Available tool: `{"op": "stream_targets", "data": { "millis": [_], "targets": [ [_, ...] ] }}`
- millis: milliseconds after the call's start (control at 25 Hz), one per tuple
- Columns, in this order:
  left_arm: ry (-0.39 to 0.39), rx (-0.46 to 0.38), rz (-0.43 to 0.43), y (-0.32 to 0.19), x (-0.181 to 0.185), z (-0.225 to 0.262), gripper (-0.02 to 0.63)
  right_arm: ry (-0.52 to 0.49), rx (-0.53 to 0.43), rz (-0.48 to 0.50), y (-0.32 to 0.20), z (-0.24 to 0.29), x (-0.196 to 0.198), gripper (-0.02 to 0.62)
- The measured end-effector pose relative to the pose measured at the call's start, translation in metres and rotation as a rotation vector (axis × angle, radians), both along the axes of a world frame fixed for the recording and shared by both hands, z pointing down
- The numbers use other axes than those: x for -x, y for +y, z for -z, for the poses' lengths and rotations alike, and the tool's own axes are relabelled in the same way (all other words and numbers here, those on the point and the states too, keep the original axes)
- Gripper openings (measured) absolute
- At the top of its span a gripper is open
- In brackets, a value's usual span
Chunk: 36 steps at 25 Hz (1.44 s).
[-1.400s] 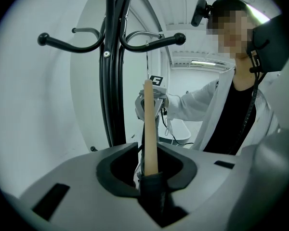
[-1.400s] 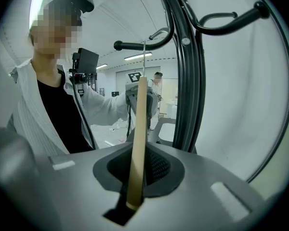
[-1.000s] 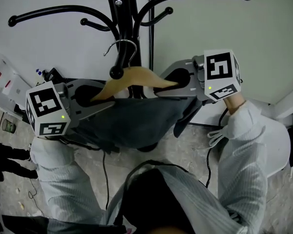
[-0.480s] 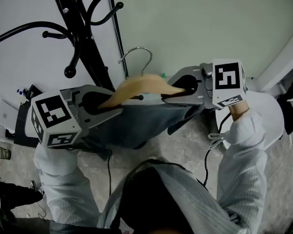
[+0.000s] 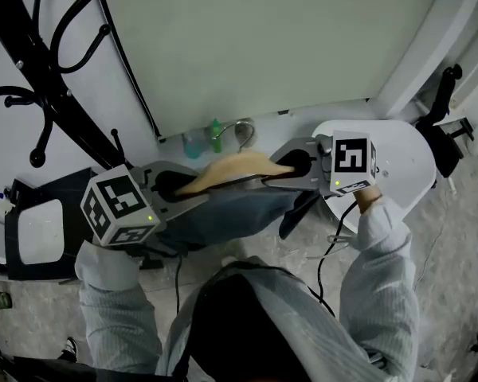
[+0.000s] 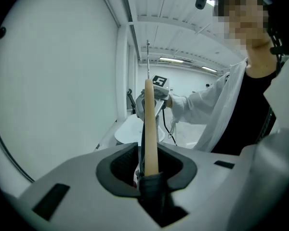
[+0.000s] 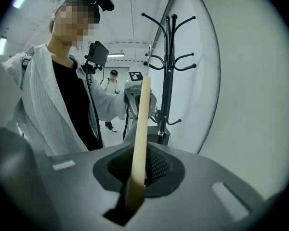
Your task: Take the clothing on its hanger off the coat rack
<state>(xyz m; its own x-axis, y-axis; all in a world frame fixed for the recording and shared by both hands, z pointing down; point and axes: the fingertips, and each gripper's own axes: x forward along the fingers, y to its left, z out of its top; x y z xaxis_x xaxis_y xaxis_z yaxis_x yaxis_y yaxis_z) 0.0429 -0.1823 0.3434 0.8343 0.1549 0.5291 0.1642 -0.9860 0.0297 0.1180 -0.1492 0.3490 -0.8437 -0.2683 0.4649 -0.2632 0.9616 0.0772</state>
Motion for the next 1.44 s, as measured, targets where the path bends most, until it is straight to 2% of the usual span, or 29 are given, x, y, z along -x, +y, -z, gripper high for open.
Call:
{"op": "stream_targets", "data": {
  "millis": [120, 360, 640, 1440],
  "targets": [
    [-0.005, 0.016, -0.029, 0.01, -0.023, -0.013, 0.089, 0.0, -0.001, -0.038, 0.011, -0.013, -0.022, 0.031],
    [-0.015, 0.043, -0.057, 0.001, -0.039, -0.033, 0.089, -0.001, 0.014, -0.077, 0.004, -0.033, -0.037, 0.029],
    [-0.03, 0.047, -0.058, -0.003, -0.052, -0.04, 0.089, -0.015, 0.029, -0.066, 0.001, -0.041, -0.05, 0.029],
    [-0.016, 0.056, -0.008, -0.024, -0.021, -0.043, 0.089, 0.009, 0.024, -0.007, -0.026, -0.042, -0.022, 0.029]
  ]
}}
